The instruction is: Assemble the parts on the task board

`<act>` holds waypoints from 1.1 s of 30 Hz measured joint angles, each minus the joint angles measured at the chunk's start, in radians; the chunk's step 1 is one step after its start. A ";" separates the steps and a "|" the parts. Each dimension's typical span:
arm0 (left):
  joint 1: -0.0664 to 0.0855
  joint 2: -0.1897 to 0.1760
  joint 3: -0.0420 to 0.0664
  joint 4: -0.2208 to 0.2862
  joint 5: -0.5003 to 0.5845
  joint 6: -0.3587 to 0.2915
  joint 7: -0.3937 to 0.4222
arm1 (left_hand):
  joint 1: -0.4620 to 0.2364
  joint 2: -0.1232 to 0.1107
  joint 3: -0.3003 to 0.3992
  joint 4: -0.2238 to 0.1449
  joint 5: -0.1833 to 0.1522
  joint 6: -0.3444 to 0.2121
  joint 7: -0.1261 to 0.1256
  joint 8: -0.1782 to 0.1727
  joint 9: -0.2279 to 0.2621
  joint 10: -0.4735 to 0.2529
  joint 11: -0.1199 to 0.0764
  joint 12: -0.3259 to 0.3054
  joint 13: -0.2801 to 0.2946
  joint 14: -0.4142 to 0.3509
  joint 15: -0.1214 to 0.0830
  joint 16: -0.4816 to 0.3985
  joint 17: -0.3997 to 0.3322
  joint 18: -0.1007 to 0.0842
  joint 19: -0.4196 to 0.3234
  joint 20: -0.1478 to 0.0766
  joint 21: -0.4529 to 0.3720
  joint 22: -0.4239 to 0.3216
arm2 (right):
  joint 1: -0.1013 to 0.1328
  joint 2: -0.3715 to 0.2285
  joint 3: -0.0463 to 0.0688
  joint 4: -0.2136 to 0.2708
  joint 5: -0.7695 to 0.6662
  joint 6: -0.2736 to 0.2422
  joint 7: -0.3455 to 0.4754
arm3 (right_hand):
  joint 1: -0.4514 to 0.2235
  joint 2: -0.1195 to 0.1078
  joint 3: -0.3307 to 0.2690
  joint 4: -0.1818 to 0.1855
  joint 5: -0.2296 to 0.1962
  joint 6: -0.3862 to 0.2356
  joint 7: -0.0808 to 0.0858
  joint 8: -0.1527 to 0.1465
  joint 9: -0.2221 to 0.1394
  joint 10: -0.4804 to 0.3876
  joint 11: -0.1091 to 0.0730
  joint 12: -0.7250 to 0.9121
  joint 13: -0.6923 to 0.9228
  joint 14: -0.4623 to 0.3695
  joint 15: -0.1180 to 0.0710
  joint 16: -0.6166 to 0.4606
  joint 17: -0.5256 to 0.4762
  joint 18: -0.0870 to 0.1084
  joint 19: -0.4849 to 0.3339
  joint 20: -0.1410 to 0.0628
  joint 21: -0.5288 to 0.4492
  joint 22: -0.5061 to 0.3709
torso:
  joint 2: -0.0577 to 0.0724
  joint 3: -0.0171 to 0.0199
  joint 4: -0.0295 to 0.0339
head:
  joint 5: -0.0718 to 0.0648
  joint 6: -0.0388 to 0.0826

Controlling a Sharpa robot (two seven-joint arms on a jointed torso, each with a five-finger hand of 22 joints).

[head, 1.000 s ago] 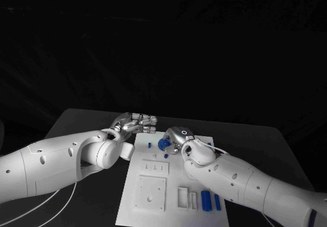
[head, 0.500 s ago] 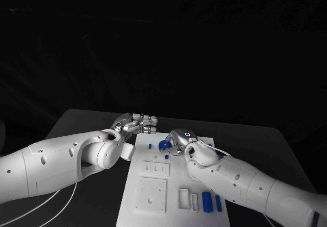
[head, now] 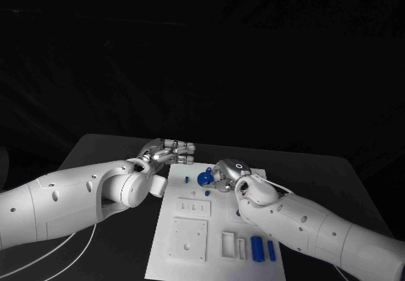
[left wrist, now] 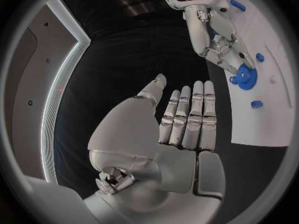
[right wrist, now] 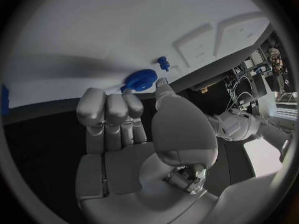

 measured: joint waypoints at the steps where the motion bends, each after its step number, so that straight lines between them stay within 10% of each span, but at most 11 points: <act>1: 0.000 -0.001 0.000 0.000 0.000 0.000 0.000 | 0.000 0.000 0.000 0.000 0.000 0.000 0.000 0.000 0.000 0.000 0.000 0.000 0.000 0.000 0.000 0.000 0.000 0.000 0.000 0.000 0.000 0.000 | 0.000 -0.011 0.000 0.012 0.001 -0.004 0.000 | 0.000 0.000 0.006 0.000 0.000 0.000 0.000 0.000 0.000 0.000 0.000 0.000 0.001 0.000 0.000 0.000 0.000 0.000 0.000 0.000 0.000 0.000 | 0.000 0.0000 -0.0001 | 0.000 -0.001; 7: 0.000 -0.005 0.000 -0.001 0.000 0.001 0.000 | 0.000 0.000 0.000 0.000 0.000 0.000 0.000 0.000 0.000 0.000 0.000 0.000 0.000 0.000 0.000 0.000 0.000 0.000 0.000 0.000 0.000 0.000 | -0.006 -0.084 0.030 0.099 0.003 -0.034 -0.001 | 0.039 -0.039 0.022 -0.015 0.000 0.000 0.000 0.000 0.000 0.000 0.000 0.000 0.002 0.000 0.000 -0.004 0.002 0.000 0.000 0.000 0.000 0.000 | -0.001 0.0000 -0.0019 | -0.001 0.000; 19: 0.000 -0.024 0.000 0.002 0.000 0.002 0.002 | 0.000 0.000 0.000 0.000 0.000 0.000 0.000 0.000 0.000 0.000 0.000 0.000 0.000 0.000 0.000 0.000 0.000 0.000 0.000 0.000 0.000 0.000 | -0.030 -0.299 0.173 0.294 0.054 -0.082 0.052 | 0.136 -0.044 0.058 -0.094 0.000 0.000 0.000 0.000 0.000 0.001 0.002 -0.008 -0.003 0.000 0.000 -0.014 -0.005 0.000 0.000 0.000 -0.011 0.000 | -0.005 0.0075 -0.0190 | 0.002 0.008; 33: 0.000 -0.033 0.000 -0.007 0.000 0.024 0.025 | -0.005 0.005 0.000 0.000 0.000 0.003 -0.003 0.000 0.000 0.000 0.000 0.000 0.000 0.000 0.000 0.000 0.000 0.000 0.000 0.000 0.000 0.000 | -0.062 -0.388 0.196 0.188 0.247 -0.036 0.304 | 0.126 0.021 0.059 -0.333 0.259 -0.011 0.011 0.000 -0.002 -0.004 0.011 -0.003 -0.010 0.000 0.000 -0.009 -0.001 0.000 -0.002 0.002 0.050 0.000 | -0.010 0.0260 -0.0439 | 0.001 0.005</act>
